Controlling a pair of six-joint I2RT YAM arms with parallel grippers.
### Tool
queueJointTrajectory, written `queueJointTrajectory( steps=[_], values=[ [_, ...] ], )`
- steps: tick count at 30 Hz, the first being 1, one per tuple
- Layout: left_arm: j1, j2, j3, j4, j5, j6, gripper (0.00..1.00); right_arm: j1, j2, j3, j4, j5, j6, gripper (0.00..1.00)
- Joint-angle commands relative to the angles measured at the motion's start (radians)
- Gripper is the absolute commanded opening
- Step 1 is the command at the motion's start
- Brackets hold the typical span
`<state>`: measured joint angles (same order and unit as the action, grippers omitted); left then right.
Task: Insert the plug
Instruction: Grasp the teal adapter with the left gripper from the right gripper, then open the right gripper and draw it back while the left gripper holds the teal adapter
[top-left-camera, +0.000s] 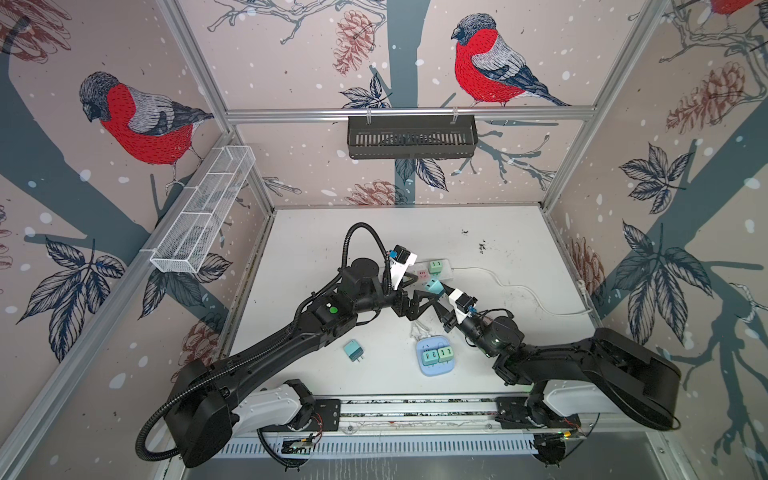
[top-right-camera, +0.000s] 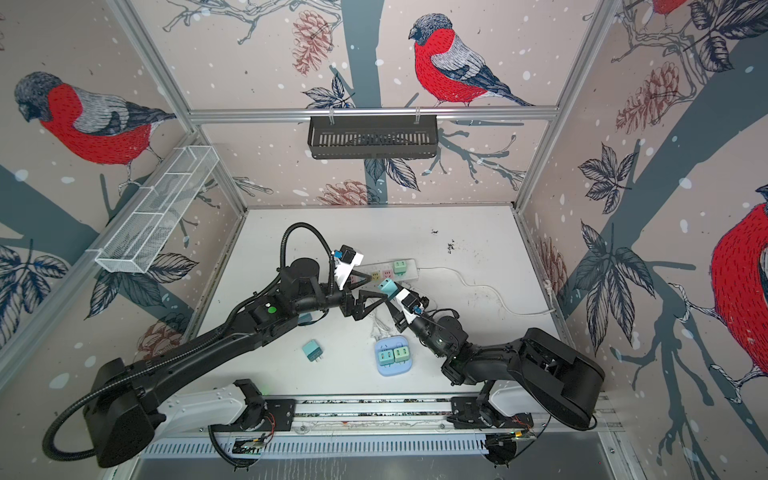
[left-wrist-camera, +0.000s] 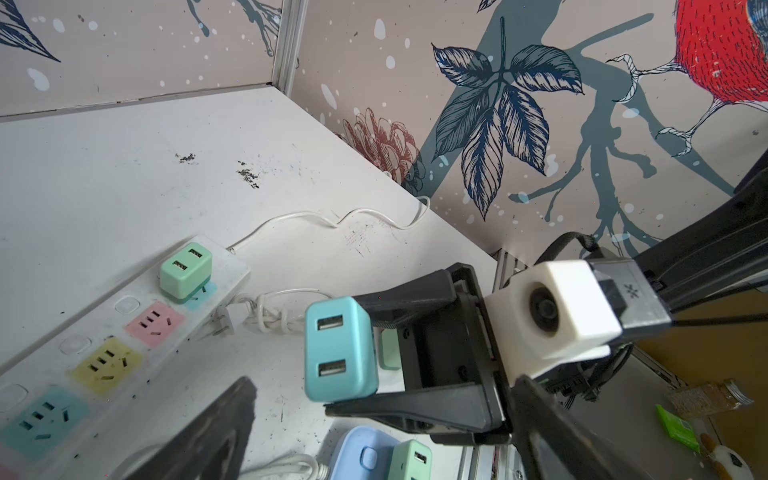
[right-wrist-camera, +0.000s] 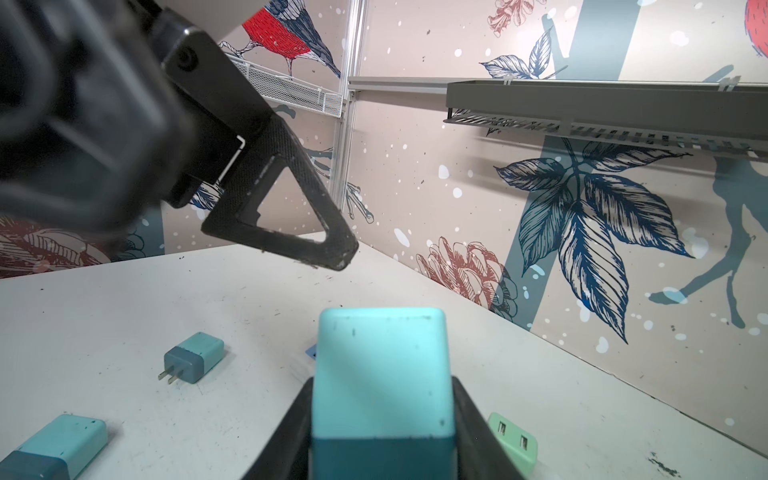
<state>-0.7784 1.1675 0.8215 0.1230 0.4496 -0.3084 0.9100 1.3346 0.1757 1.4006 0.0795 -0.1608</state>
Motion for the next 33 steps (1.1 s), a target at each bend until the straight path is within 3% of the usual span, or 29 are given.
queueJointTrajectory(
  steps=[1, 15, 26, 27, 30, 33],
  values=[
    [-0.002, 0.014, 0.013, 0.006, 0.036, -0.008, 0.93, 0.004, -0.008, -0.008, 0.068, 0.011, -0.014, 0.09],
    [-0.019, 0.104, 0.045, 0.023, 0.083, -0.020, 0.85, 0.016, -0.015, -0.018, 0.089, -0.001, -0.020, 0.09],
    [-0.019, 0.188, 0.119, 0.012, 0.063, -0.032, 0.60, 0.032, -0.023, -0.025, 0.103, -0.023, -0.029, 0.10],
    [-0.019, 0.196, 0.126, 0.008, 0.068, -0.034, 0.55, 0.033, -0.023, -0.024, 0.103, -0.023, -0.029, 0.10],
    [-0.019, 0.214, 0.148, -0.012, 0.075, -0.031, 0.26, 0.033, -0.023, -0.027, 0.101, -0.019, -0.030, 0.10],
    [-0.019, 0.218, 0.153, -0.023, 0.056, -0.024, 0.02, 0.033, -0.022, -0.027, 0.107, -0.013, -0.028, 0.17]
  ],
)
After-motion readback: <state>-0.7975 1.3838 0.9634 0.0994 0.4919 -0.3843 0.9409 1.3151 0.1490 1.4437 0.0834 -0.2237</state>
